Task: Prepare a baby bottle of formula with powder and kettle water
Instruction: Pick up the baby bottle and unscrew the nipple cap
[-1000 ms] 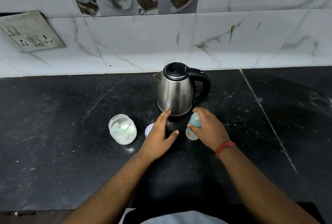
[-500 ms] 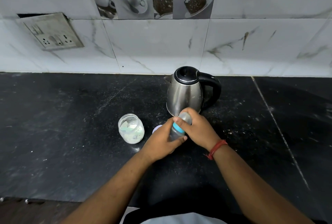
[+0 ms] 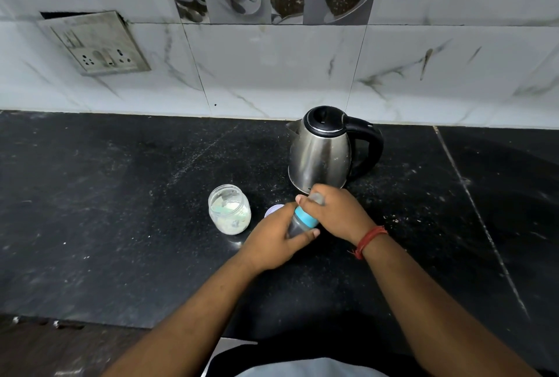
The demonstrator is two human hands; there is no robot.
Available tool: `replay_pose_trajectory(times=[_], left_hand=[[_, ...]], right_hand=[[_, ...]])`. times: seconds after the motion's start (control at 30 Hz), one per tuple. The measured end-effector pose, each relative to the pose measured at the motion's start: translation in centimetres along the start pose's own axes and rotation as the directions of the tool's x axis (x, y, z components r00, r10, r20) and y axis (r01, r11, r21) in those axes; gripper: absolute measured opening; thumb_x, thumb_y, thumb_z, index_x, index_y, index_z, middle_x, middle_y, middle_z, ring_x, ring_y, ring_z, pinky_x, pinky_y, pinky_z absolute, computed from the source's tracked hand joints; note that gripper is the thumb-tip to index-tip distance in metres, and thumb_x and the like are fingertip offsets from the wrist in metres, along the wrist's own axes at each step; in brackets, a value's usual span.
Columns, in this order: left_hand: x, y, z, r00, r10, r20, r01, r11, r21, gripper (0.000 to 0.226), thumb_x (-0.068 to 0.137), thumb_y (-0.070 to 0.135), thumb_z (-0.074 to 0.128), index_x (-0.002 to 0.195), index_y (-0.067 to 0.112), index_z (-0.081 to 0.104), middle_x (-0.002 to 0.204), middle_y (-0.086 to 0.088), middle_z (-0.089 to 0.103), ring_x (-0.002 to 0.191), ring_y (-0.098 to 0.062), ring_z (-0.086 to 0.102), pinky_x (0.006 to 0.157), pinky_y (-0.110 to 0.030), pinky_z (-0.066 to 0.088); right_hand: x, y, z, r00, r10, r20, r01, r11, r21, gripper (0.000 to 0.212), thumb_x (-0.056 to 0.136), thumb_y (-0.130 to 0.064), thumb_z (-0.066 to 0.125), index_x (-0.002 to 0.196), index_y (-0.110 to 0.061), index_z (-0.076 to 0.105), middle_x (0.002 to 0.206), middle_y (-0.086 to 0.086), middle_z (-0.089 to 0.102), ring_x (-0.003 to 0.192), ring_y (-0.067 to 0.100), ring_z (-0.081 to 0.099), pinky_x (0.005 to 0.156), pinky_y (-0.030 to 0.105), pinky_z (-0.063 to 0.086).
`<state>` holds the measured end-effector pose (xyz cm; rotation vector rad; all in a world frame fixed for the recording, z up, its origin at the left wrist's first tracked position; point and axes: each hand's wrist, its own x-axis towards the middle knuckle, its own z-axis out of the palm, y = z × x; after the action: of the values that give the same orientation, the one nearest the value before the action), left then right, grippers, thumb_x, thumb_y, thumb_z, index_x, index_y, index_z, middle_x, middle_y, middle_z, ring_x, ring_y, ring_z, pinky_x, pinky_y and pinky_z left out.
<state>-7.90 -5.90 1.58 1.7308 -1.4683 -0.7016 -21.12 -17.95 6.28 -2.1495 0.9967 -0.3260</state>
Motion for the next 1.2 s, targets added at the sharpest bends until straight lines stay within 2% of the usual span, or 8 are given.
replay_pose_trajectory(times=[0.2, 0.33, 0.43, 0.57, 0.7, 0.8, 1.0, 1.2], left_hand=[[-0.1, 0.9, -0.6, 0.993, -0.079, 0.091, 0.099, 0.966, -0.238, 0.037, 0.084, 0.055, 0.071, 0.107, 0.027, 0.061, 0.089, 0.006, 0.065, 0.079, -0.007, 0.06, 0.076, -0.029, 0.052], [0.0, 1.3, -1.0, 0.969, -0.121, 0.215, 0.215, 0.843, -0.493, 0.044, 0.085, 0.048, 0.073, 0.113, 0.017, 0.06, 0.089, -0.001, 0.068, 0.079, -0.019, 0.067, 0.077, -0.041, 0.057], [0.2, 1.8, -1.3, 0.968, -0.147, 0.205, 0.239, 0.796, -0.556, 0.044, 0.088, 0.041, 0.071, 0.119, 0.014, 0.057, 0.094, -0.007, 0.069, 0.078, -0.021, 0.069, 0.074, -0.037, 0.059], [0.5, 1.1, -1.3, 0.971, -0.218, 0.098, 0.234, 0.777, -0.585, 0.043, 0.087, 0.037, 0.071, 0.124, 0.024, 0.055, 0.098, -0.001, 0.069, 0.086, -0.014, 0.069, 0.082, -0.033, 0.058], [0.6, 0.2, -1.7, 0.971, -0.235, 0.041, 0.218, 0.808, -0.548, 0.047, 0.09, 0.027, 0.075, 0.129, 0.032, 0.05, 0.113, 0.001, 0.067, 0.103, -0.008, 0.066, 0.094, -0.027, 0.054], [0.5, -0.1, -1.7, 0.973, -0.231, -0.014, 0.192, 0.839, -0.509, 0.045, 0.097, 0.008, 0.068, 0.128, 0.033, 0.047, 0.118, 0.005, 0.065, 0.103, 0.003, 0.064, 0.092, -0.02, 0.051], [1.6, 0.4, -0.5, 0.978, -0.208, -0.029, 0.173, 0.876, -0.449, 0.051, 0.095, 0.013, 0.072, 0.128, 0.039, 0.043, 0.122, 0.009, 0.061, 0.105, 0.009, 0.061, 0.092, -0.014, 0.048], [1.7, -0.2, -0.5, 0.982, -0.184, -0.053, 0.149, 0.907, -0.394, 0.059, 0.093, 0.021, 0.073, 0.138, 0.035, 0.039, 0.129, 0.013, 0.058, 0.113, 0.011, 0.056, 0.096, -0.009, 0.044]], right_hand=[[-0.3, 0.2, -0.3, 0.997, -0.078, 0.023, 0.073, 0.985, 0.156, 0.035, 0.088, -0.051, 0.062, 0.072, -0.02, 0.056, 0.065, -0.002, 0.06, 0.061, 0.008, 0.054, 0.064, 0.039, 0.049], [-0.3, 0.1, -0.9, 0.992, -0.124, 0.011, 0.112, 0.927, 0.357, 0.032, 0.083, -0.047, 0.056, 0.085, -0.016, 0.063, 0.078, 0.002, 0.066, 0.073, 0.009, 0.058, 0.069, 0.033, 0.049], [-0.2, 0.3, -1.6, 0.993, -0.018, -0.119, 0.078, 0.847, 0.525, 0.019, 0.088, -0.033, 0.053, 0.091, -0.018, 0.065, 0.08, -0.003, 0.064, 0.067, 0.006, 0.057, 0.062, 0.024, 0.047], [0.2, 1.7, -2.4, 0.962, 0.14, -0.233, 0.038, 0.779, 0.626, 0.013, 0.098, -0.031, 0.054, 0.094, -0.026, 0.064, 0.086, 0.005, 0.064, 0.064, 0.014, 0.06, 0.057, 0.031, 0.051], [0.5, 4.0, -1.8, 0.937, 0.21, -0.28, -0.024, 0.837, 0.547, 0.004, 0.099, -0.03, 0.059, 0.1, -0.029, 0.063, 0.096, 0.003, 0.066, 0.075, 0.013, 0.064, 0.064, 0.03, 0.053], [0.0, 5.9, -1.1, 0.921, 0.237, -0.309, -0.125, 0.931, 0.342, 0.024, 0.092, -0.031, 0.068, 0.114, -0.023, 0.062, 0.114, 0.001, 0.056, 0.094, 0.015, 0.061, 0.079, 0.027, 0.049], [-2.3, 10.7, -0.9, 0.926, 0.277, -0.254, -0.305, 0.95, -0.074, 0.062, 0.082, -0.017, 0.075, 0.139, -0.015, 0.051, 0.137, 0.009, 0.048, 0.123, 0.03, 0.049, 0.103, 0.043, 0.048], [-2.6, 11.9, 0.2, 0.939, 0.292, -0.182, -0.329, 0.918, -0.223, 0.069, 0.082, -0.019, 0.075, 0.144, -0.015, 0.045, 0.141, 0.009, 0.05, 0.125, 0.032, 0.047, 0.107, 0.04, 0.043]])
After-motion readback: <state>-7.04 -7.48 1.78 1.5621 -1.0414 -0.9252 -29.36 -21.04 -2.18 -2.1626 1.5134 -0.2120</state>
